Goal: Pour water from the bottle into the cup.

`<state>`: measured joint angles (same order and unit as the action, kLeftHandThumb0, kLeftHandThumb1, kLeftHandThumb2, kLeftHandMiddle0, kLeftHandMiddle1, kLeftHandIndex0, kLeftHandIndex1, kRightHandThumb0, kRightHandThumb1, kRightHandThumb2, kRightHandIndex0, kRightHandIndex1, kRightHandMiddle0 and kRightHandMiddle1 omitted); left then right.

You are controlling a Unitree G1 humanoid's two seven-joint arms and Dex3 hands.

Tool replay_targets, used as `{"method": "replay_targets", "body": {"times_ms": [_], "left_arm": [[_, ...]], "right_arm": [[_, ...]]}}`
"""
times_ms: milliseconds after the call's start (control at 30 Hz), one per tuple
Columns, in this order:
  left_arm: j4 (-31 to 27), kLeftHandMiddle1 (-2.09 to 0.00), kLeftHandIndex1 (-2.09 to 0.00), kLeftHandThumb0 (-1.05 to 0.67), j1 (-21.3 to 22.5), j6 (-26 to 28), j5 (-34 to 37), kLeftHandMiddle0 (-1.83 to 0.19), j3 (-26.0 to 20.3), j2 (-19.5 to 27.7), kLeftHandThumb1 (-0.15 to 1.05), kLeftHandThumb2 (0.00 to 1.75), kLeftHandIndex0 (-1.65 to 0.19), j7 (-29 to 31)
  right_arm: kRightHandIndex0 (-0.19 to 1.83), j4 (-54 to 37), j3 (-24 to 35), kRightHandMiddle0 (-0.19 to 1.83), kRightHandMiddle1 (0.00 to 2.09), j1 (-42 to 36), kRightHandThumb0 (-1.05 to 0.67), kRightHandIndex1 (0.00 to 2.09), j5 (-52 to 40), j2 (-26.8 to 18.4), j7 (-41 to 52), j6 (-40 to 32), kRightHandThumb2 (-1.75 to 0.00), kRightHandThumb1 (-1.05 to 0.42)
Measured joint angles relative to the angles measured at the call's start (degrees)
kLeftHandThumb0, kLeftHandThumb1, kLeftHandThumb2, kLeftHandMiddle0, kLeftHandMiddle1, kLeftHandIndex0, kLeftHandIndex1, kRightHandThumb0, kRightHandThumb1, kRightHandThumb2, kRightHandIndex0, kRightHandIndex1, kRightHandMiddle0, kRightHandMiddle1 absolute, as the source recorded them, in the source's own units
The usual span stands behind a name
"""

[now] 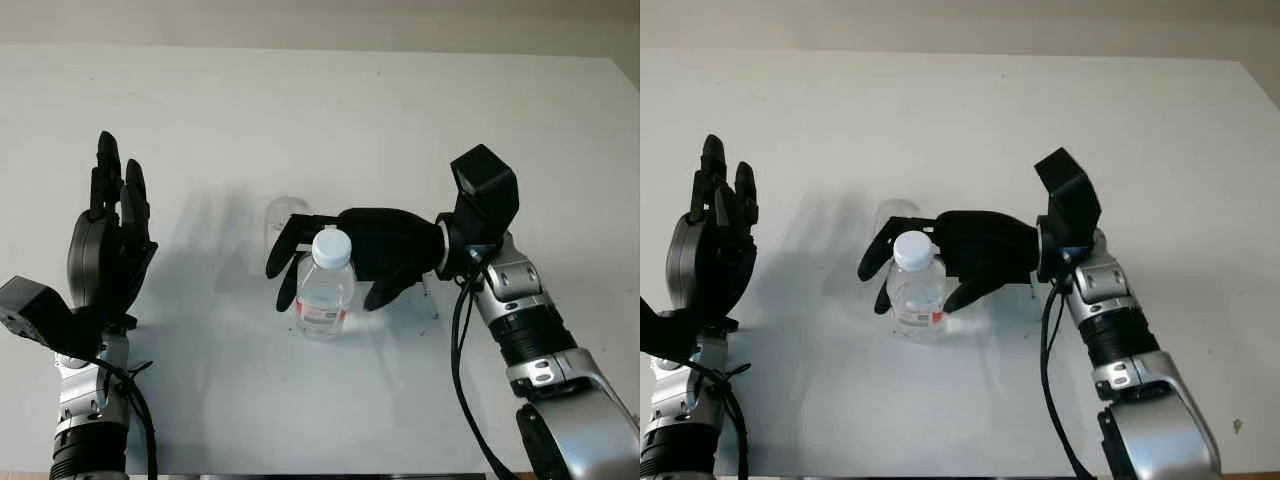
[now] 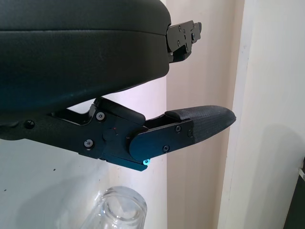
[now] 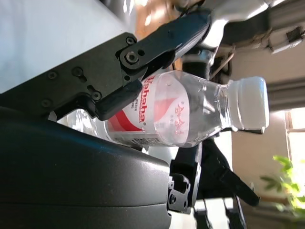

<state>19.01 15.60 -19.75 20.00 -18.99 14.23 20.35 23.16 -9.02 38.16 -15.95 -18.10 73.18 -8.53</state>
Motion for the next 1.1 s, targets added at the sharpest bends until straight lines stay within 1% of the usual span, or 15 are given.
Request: {"method": "replay_targets", "body": {"times_ms": [67,100,133,200,267,300,367,433,467,533,667,800,900,967,1100], "left_arm": [[0.0,0.00,0.00,-0.70,0.0,0.0,0.0,0.19,0.0,0.0,1.05,0.65,0.19,0.0],[0.0,0.00,0.00,-0.70,0.0,0.0,0.0,0.19,0.0,0.0,1.05,0.64,0.19,0.0],[0.0,0.00,0.00,-0.70,0.1,0.0,0.0,0.19,0.0,0.0,1.05,0.64,0.19,0.0],[0.0,0.00,0.00,-0.70,0.1,-0.1,0.0,0.19,0.0,0.0,1.05,0.64,0.19,0.0],[0.1,0.00,0.00,-0.70,0.1,-0.1,0.0,0.19,0.0,0.0,1.05,0.64,0.19,0.0],[0.1,0.00,0.00,-0.70,0.1,-0.1,0.0,0.19,0.0,0.0,1.05,0.64,0.19,0.0],[0.1,0.00,0.00,-0.70,0.1,-0.1,0.0,0.19,0.0,0.0,1.05,0.64,0.19,0.0],[0.1,0.00,0.00,-0.69,0.1,-0.1,0.0,0.19,0.0,0.0,1.05,0.65,0.19,0.1],[0.1,0.00,0.00,-0.69,0.1,-0.1,0.0,0.19,0.0,0.0,1.05,0.65,0.19,0.1],[0.1,0.00,0.00,-0.70,0.1,-0.1,0.0,0.19,0.0,0.0,1.05,0.64,0.19,0.1],[0.1,0.00,0.00,-0.69,0.1,-0.1,0.0,0.19,0.0,0.0,1.05,0.64,0.19,0.1],[0.1,0.00,0.00,-0.70,0.1,-0.2,0.0,0.19,0.0,0.0,1.05,0.64,0.19,0.1],[0.1,0.00,0.00,-0.70,0.1,-0.2,0.0,0.19,0.0,0.0,1.05,0.64,0.19,0.1],[0.1,0.00,0.00,-0.70,0.1,-0.2,0.0,0.19,0.0,0.0,1.05,0.64,0.19,0.1],[0.1,0.00,0.00,-0.70,0.1,-0.2,0.0,0.19,0.0,-0.1,1.05,0.64,0.19,0.0]], "right_arm": [[0.46,-3.4,0.3,0.31,1.86,-2.4,-0.47,1.87,0.3,0.6,-4.1,0.9,-0.06,-0.80],[0.58,-5.5,0.4,0.45,1.98,-4.0,-0.48,2.00,0.7,1.0,-6.6,1.8,-0.06,-0.83],[0.67,-7.6,0.5,0.53,2.04,-5.7,-0.47,2.05,1.1,1.4,-9.0,3.0,-0.06,-0.84],[0.90,-10.9,0.6,0.77,2.08,-8.4,-0.48,2.08,2.2,2.1,-12.3,6.8,-0.06,-0.88],[1.06,-13.4,0.5,0.92,2.09,-10.1,-0.47,2.09,2.9,2.5,-14.5,10.8,-0.06,-0.90],[1.17,-14.3,0.5,1.04,2.09,-10.8,-0.48,2.09,3.6,2.6,-15.5,13.2,-0.06,-0.93],[1.30,-15.8,0.1,1.17,2.09,-11.9,-0.49,2.09,4.6,2.8,-16.9,17.5,-0.06,-0.96],[1.48,-17.1,-0.4,1.36,2.09,-12.7,-0.48,2.09,5.5,2.9,-18.2,20.3,-0.08,-1.01],[1.53,-17.6,-0.5,1.42,2.09,-13.2,-0.47,2.09,5.9,2.9,-18.9,21.2,-0.09,-1.03],[1.60,-18.2,-0.8,1.50,2.09,-13.9,-0.44,2.09,6.3,2.9,-19.9,22.1,-0.16,-1.04],[1.67,-18.4,-0.8,1.58,2.09,-14.8,-0.40,2.09,6.1,2.9,-21.6,22.8,-0.24,-1.05],[1.66,-18.4,-0.7,1.56,2.09,-15.2,-0.40,2.09,6.0,3.2,-24.0,23.2,-0.32,-1.05],[1.75,-18.4,0.1,1.60,2.09,-15.2,-0.40,2.09,5.8,3.7,-26.9,22.0,-0.35,-1.05],[1.82,-18.4,1.1,1.71,2.09,-15.2,-0.42,2.09,4.5,4.4,-28.9,20.6,-0.36,-1.05],[1.83,-16.3,4.8,1.82,2.09,-14.3,-0.40,2.09,0.0,6.1,-32.3,16.7,-0.39,-1.05]]}}
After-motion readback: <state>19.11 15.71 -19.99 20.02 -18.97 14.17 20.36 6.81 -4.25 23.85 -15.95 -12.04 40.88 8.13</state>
